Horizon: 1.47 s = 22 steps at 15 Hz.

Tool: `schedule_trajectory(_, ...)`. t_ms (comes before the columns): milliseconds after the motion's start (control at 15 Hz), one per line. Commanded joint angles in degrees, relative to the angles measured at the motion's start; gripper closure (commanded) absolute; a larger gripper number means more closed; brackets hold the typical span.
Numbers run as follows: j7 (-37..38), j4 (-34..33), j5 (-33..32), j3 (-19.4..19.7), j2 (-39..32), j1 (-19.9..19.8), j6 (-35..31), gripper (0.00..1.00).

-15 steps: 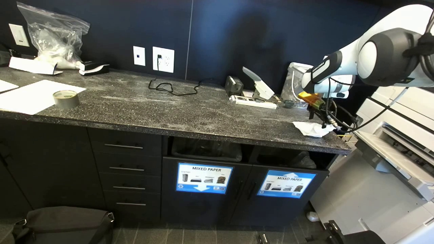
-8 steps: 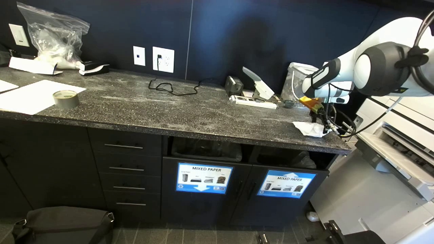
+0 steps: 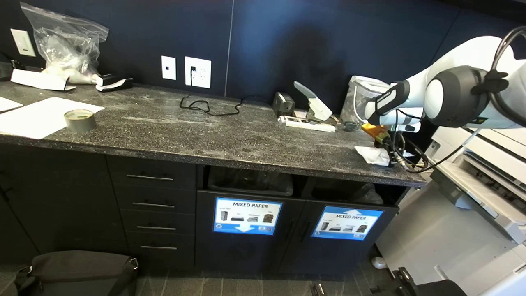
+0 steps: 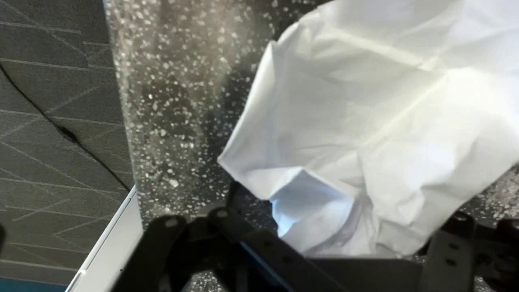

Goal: Remove all the paper trash from the base top and put them in the mixed paper bin on the left

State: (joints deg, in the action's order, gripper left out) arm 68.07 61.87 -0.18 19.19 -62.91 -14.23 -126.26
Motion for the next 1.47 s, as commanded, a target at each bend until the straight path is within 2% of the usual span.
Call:
schedule_trajectory(0,-2.82,-3.37,0.06,-1.03,-1.2,-0.85,0.97,0.44)
schedule_trajectory(67,-3.59,-3.47,0.06,-1.19,-1.16,-0.88,0.96,0.55)
schedule_trajectory(267,-6.66,-3.73,0.13,-1.9,-0.82,-1.0,1.06,0.77)
schedule_trajectory(400,-12.02,-3.58,0.13,-3.41,-0.55,-1.38,0.68,0.91)
schedule_trajectory(467,-15.9,-3.33,0.19,-4.5,-0.33,-1.65,0.22,0.94)
schedule_trajectory(800,-29.59,-2.02,0.57,-8.54,1.0,-1.87,0.19,0.94)
schedule_trajectory(1000,-37.8,1.24,0.79,-11.38,2.88,-2.23,-1.5,0.92)
schedule_trajectory(1133,-43.09,4.73,0.95,-13.3,4.95,-2.43,-2.56,0.92)
schedule_trajectory(1400,-53.61,16.03,1.25,-17.52,11.35,-3.49,-6.69,0.92)
